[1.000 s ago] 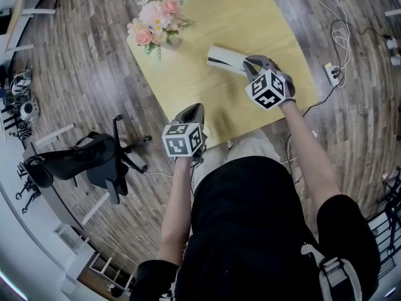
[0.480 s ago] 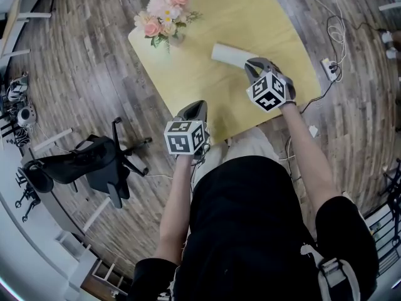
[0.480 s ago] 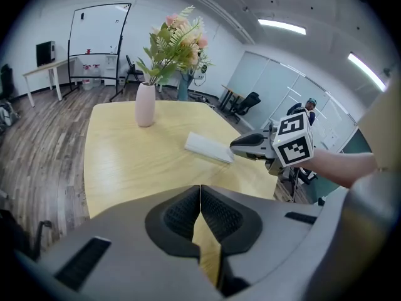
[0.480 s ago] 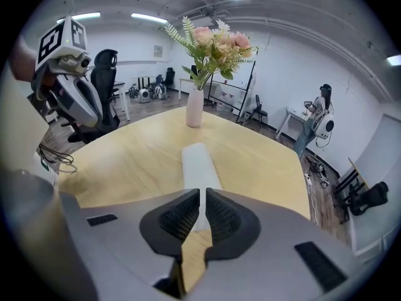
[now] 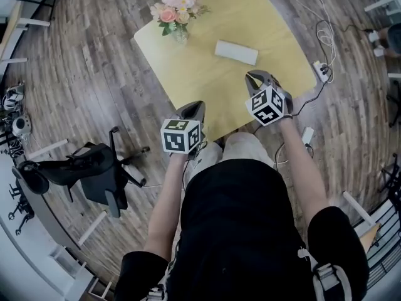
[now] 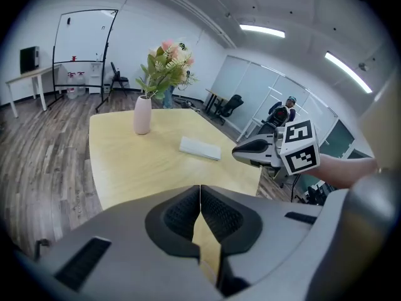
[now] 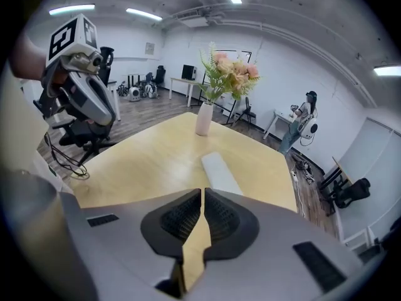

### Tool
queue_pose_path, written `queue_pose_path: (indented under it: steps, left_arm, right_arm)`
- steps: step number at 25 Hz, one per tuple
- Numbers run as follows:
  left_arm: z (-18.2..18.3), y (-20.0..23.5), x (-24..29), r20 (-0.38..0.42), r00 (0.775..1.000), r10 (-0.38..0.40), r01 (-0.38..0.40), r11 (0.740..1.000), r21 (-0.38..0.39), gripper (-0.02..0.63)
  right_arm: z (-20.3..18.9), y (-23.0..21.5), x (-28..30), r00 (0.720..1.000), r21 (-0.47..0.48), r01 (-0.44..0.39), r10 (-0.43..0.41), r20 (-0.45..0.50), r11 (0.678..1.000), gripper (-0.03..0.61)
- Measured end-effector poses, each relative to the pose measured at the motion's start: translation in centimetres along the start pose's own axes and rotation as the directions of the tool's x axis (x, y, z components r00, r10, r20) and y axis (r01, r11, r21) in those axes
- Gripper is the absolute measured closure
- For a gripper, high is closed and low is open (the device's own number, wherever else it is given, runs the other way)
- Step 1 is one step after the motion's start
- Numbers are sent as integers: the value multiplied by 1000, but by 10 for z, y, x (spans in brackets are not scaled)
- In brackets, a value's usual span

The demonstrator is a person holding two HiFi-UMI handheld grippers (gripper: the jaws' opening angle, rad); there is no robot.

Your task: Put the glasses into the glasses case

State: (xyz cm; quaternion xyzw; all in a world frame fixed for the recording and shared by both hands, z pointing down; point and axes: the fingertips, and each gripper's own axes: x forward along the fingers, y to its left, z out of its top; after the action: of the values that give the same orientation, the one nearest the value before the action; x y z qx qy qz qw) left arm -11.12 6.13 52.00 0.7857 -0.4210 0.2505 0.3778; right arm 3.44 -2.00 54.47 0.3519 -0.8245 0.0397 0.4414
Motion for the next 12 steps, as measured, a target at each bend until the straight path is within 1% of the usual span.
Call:
queue_pose_path:
  steps: [6,9,12]
  left_arm:
    - [-12,-4,-30,28,998,-51,50,999,20,589]
    - [-14,-8,-43,48,995,-81,80,996,35,589]
    - [-14,-13,-55,77,991,-110,107,993,52,589]
  right_arm:
    - [9,53,-40,1000,-34,20,-19,9,999,552]
    - [18,77,-62,999,-21,36,-35,35,999,555]
    - [30,96,-81,996,15,48,-49,72,999,561]
